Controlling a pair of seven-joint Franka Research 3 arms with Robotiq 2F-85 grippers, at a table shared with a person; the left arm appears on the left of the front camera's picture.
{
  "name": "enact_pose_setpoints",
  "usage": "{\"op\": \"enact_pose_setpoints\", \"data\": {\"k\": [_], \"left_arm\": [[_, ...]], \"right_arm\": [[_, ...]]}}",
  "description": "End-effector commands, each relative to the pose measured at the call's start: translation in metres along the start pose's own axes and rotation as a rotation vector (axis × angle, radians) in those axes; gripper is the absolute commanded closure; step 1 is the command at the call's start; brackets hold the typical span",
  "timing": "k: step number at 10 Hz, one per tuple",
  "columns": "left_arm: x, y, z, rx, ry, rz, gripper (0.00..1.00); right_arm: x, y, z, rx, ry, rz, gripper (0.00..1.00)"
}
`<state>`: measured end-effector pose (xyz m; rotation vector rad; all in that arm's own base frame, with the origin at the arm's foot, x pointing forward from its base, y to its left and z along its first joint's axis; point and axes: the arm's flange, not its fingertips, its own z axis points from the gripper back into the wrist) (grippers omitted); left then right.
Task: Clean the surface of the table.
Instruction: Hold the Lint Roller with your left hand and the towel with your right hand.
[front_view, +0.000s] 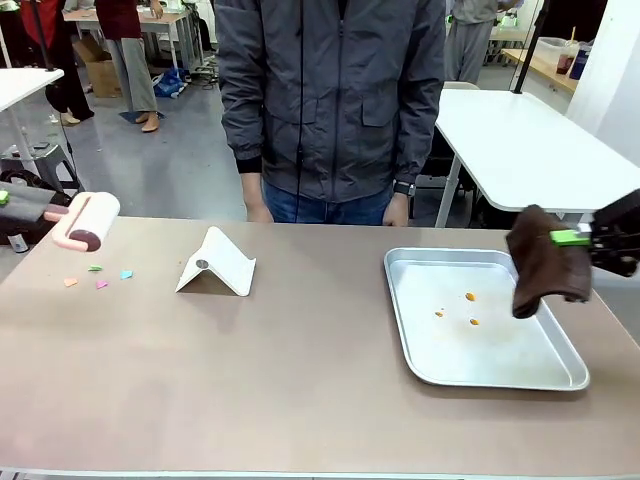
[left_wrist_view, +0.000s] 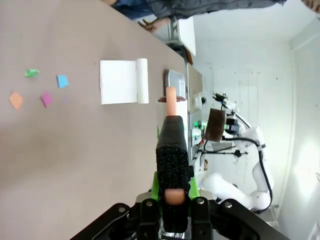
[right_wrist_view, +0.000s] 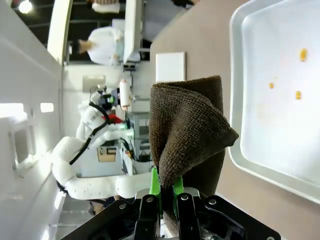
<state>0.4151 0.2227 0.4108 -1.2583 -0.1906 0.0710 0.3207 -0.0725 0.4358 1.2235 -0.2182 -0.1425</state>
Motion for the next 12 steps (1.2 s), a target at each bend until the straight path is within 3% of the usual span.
{"op": "enact_pose_setpoints", "data": {"k": [1,2,4,5,12], "left_arm": [[0.026,0.010,0.018,0.037,0.130,-0.123,0.84],[0.040,0.018,0.023,0.109,0.094,-0.092,0.84],[0.044,0.015,0.027,0.110,0.006,-0.073,0.84],[0.038,0.021,0.018,0.093,0.080,-0.069,0.84],[0.038,0.021,0.018,0.093,0.080,-0.069,0.84]], "right_arm": [[-0.047,-0.027,0.011,0.014,-0.052,-0.037,1.00],[-0.052,-0.039,0.020,0.037,-0.074,0.028,1.00],[-0.058,-0.051,0.021,0.051,-0.110,0.057,1.00],[-0.009,-0.030,0.048,0.023,-0.095,-0.007,1.00],[-0.009,-0.030,0.048,0.023,-0.095,-0.007,1.00]]}}
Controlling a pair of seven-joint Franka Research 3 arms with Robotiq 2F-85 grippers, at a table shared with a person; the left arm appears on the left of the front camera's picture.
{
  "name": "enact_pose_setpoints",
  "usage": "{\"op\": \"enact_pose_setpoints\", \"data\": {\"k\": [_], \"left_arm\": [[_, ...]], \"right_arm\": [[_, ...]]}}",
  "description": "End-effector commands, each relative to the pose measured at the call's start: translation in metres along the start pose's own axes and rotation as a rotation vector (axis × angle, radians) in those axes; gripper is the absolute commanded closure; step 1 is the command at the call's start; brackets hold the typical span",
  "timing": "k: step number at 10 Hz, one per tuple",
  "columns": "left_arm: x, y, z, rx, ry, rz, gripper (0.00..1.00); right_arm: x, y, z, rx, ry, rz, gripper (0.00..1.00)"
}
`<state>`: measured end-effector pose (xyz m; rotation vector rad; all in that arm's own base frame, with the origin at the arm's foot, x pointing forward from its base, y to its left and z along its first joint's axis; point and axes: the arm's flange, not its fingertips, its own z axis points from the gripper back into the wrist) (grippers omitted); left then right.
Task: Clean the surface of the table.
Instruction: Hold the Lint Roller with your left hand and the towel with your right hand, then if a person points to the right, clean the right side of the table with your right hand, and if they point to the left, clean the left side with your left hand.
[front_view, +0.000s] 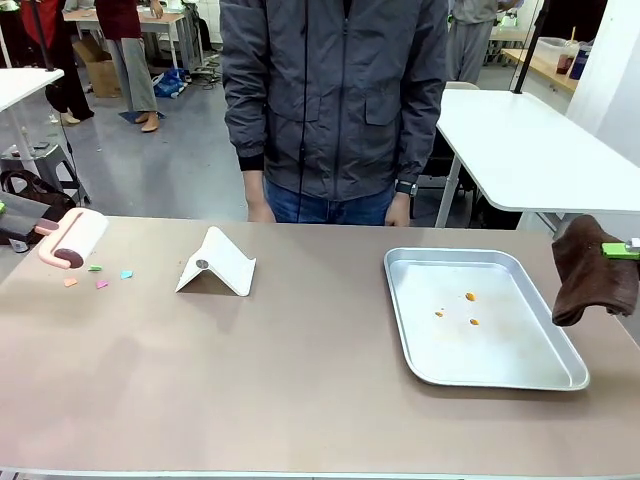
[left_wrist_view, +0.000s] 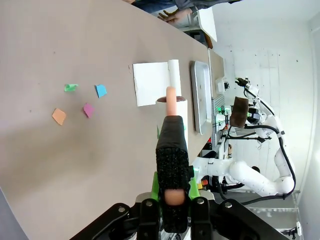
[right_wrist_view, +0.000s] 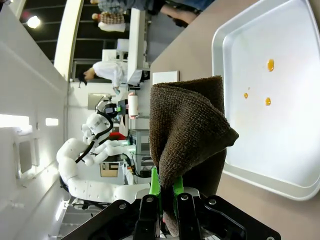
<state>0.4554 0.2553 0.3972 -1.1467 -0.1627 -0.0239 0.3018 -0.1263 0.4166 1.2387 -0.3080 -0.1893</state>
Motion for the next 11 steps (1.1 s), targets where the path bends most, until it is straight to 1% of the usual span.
{"op": "enact_pose_setpoints", "data": {"k": [1,11], "left_arm": [[-0.0048,-0.0043,-0.0014,-0.013,0.004,-0.002,0.84],[-0.0048,-0.0043,-0.0014,-0.013,0.004,-0.002,0.84]], "right_arm": [[-0.0005,0.0063,0.0004,0.000,-0.002,-0.017,1.00],[-0.0005,0.0063,0.0004,0.000,-0.002,-0.017,1.00]]}}
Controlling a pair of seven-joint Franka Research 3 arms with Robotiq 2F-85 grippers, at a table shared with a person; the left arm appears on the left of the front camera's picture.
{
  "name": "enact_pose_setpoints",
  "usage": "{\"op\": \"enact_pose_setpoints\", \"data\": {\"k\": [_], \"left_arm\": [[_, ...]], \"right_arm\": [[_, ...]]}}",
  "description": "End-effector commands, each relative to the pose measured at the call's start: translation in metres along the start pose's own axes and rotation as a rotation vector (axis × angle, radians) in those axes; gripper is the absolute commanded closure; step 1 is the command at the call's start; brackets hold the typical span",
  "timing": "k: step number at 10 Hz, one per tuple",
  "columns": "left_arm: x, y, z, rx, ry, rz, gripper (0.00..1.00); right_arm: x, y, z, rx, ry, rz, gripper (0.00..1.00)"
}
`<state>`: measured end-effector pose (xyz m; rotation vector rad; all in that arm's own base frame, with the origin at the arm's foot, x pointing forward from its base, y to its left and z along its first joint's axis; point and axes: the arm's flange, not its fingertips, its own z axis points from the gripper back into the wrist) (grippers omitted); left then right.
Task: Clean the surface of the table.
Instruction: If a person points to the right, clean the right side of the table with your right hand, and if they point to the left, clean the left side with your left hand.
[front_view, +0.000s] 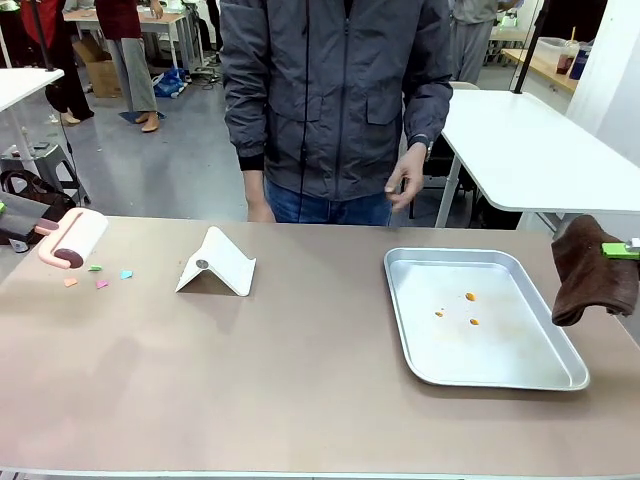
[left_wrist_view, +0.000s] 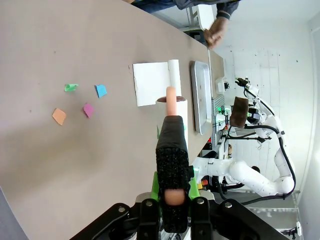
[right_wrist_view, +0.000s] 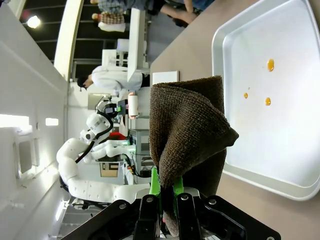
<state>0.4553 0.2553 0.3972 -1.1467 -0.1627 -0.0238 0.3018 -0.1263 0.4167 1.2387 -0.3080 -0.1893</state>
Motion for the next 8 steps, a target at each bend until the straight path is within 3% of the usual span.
{"op": "enact_pose_setpoints", "data": {"k": [1,7,8], "left_arm": [[-0.0047,-0.0043,-0.0015,-0.013,0.005,-0.002,0.84],[-0.0047,-0.0043,-0.0015,-0.013,0.005,-0.002,0.84],[-0.0047,-0.0043,-0.0015,-0.013,0.005,-0.002,0.84]], "right_arm": [[-0.0005,0.0063,0.0004,0.000,-0.002,-0.017,1.00],[-0.0005,0.0063,0.0004,0.000,-0.002,-0.017,1.00],[0.0000,0.0000,0.0000,0.000,0.000,0.000,0.89]]}}
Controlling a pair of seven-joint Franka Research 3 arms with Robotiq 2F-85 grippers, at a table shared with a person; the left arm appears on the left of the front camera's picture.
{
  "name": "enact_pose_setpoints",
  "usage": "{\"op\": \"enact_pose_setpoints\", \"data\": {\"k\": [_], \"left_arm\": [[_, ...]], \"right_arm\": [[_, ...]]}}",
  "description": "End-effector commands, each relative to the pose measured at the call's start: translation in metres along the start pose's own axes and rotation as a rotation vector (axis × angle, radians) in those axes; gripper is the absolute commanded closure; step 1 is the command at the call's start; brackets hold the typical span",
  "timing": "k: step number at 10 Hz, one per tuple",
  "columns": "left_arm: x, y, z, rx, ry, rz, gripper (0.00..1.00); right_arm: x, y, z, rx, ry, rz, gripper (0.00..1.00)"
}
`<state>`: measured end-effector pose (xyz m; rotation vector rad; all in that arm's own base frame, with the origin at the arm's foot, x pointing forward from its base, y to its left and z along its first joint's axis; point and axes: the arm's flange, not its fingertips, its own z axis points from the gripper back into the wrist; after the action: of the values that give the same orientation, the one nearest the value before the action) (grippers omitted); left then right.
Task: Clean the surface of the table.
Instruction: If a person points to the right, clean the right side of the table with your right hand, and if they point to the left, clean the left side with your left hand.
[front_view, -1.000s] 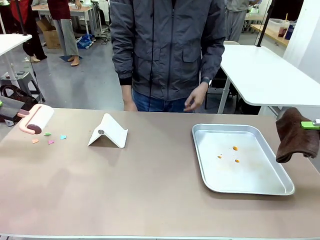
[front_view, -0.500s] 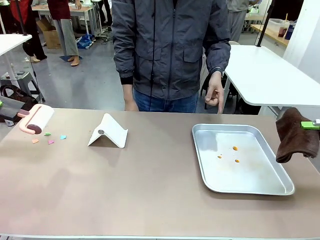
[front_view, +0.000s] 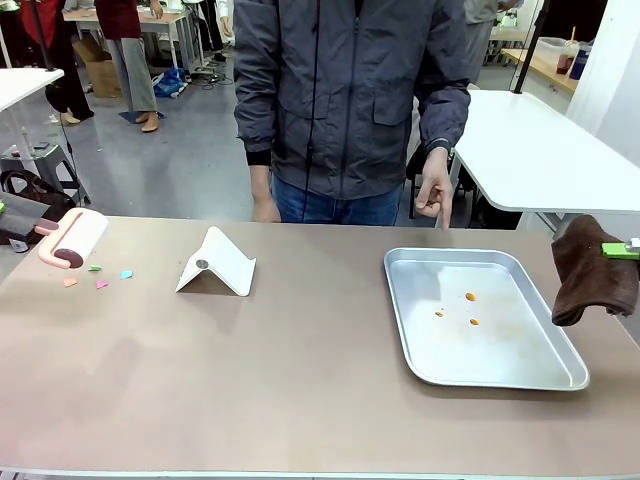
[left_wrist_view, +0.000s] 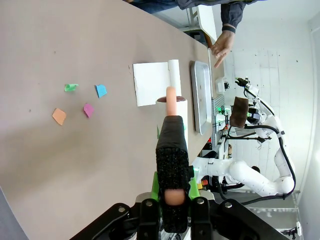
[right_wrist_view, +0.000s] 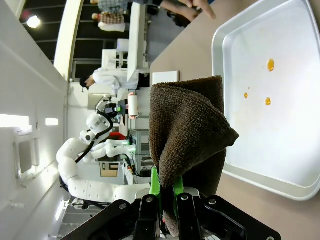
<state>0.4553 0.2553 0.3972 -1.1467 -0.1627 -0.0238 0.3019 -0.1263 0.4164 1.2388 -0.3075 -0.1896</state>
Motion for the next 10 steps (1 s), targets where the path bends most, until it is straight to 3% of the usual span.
{"op": "enact_pose_setpoints", "data": {"k": [1,2,4,7,10], "left_arm": [[-0.005,-0.004,-0.001,-0.013,0.005,-0.002,0.84],[-0.005,-0.004,-0.001,-0.013,0.005,-0.002,0.84],[-0.005,-0.004,-0.001,-0.013,0.005,-0.002,0.84],[-0.005,-0.004,-0.001,-0.013,0.005,-0.002,0.84],[-0.005,-0.004,-0.001,-0.013,0.005,-0.002,0.84]], "right_arm": [[0.002,0.006,-0.011,-0.119,0.011,0.079,0.89],[0.006,0.017,-0.022,-0.263,0.091,0.146,0.89],[0.019,0.034,-0.036,-0.437,0.138,0.207,0.89],[0.045,0.057,-0.077,-0.905,0.206,0.296,0.89],[0.069,0.055,-0.124,-1.093,0.193,0.343,0.89]]}}
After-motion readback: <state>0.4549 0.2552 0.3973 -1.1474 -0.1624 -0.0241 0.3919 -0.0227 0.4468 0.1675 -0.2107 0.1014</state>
